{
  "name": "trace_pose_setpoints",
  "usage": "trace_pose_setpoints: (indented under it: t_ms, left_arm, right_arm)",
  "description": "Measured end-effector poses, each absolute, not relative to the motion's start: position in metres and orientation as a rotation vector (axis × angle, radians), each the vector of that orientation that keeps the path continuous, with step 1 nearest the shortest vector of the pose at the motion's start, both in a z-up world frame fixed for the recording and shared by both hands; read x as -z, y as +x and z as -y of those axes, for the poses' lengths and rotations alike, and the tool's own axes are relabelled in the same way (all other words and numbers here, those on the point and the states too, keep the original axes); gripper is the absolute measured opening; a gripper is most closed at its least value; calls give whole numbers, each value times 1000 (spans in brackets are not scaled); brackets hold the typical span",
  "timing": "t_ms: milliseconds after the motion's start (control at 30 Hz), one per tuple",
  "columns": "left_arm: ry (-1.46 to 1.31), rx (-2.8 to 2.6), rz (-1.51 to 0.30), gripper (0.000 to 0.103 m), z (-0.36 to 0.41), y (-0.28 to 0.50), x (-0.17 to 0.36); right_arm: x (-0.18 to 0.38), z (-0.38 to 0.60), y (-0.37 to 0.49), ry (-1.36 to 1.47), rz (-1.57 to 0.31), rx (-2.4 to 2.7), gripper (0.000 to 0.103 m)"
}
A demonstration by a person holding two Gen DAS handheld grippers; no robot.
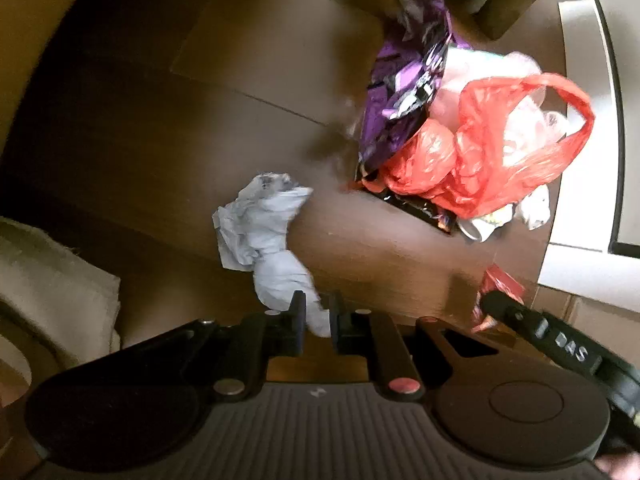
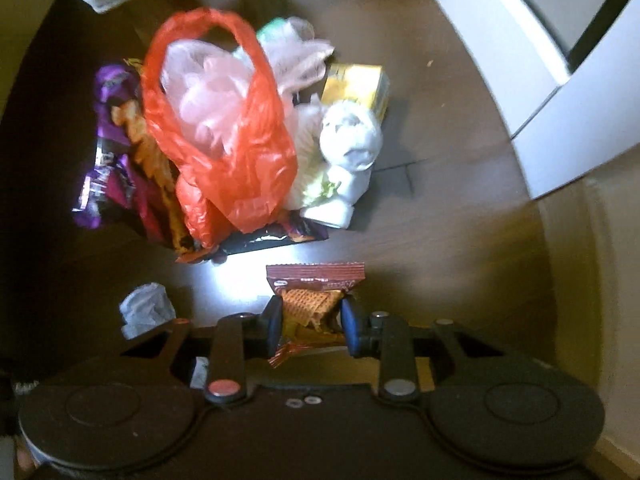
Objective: Collect trash
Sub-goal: 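Grasp the grey cloth with the left tool while the right tool grasps the brown wafer wrapper, then carry the grey cloth and brown wrapper over the green wastebasket and open both tools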
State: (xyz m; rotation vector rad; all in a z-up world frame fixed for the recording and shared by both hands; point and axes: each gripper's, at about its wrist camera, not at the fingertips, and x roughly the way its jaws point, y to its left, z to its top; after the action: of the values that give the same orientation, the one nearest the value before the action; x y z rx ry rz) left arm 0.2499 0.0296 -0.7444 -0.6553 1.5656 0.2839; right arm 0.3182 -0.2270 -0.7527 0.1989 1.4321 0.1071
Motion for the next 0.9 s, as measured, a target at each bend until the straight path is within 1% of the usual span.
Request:
trace_pose_setpoints:
  t_ms: [67, 133, 233, 267, 333, 367, 400, 433, 467, 700, 833, 867, 900]
  left_arm:
    - [-662, -298, -1576, 12, -30, 251, 743]
    - [-695, -305, -1593, 12, -33, 250, 752]
    - [-774, -346, -1596, 12, -41, 245, 766]
    - [-808, -357, -1594, 13, -44, 244, 771]
    - [-833, -384, -1594, 20, -48, 241, 782]
    - [-832, -399, -1595, 29, -48, 241, 788]
    - [-833, -417, -1600, 43, -49, 240, 793]
    - [-840, -443, -1605, 52, -49, 238, 801]
    - [-852, -457, -1596, 63, -48, 237, 806]
    - [-811, -500, -1627, 64, -37, 236, 835]
    - [-784, -507, -1645, 62, -33, 237, 843]
    - [-768, -505, -1644, 55, -32, 238, 842]
    - [-753, -498, -1646, 46, -31, 239, 842]
  right_arm:
    - [743, 226, 331, 201, -1433, -122, 29]
    - [733, 227, 330, 198, -1431, -130, 30]
    - [732, 223, 331, 186, -1431, -146, 30]
    - [737, 221, 332, 185, -1430, -149, 30]
    - [738, 222, 331, 190, -1431, -156, 30]
    - [738, 223, 329, 191, -1431, -160, 30]
    - [740, 223, 328, 190, -1432, -165, 30]
    - [742, 223, 327, 186, -1435, -170, 30]
    - [743, 223, 325, 182, -1438, -174, 30]
    - [764, 226, 316, 162, -1469, -179, 30]
    - [768, 229, 315, 155, -1475, -177, 30]
    - [769, 230, 315, 153, -1474, -178, 30]
    - [769, 230, 315, 153, -1472, -179, 30]
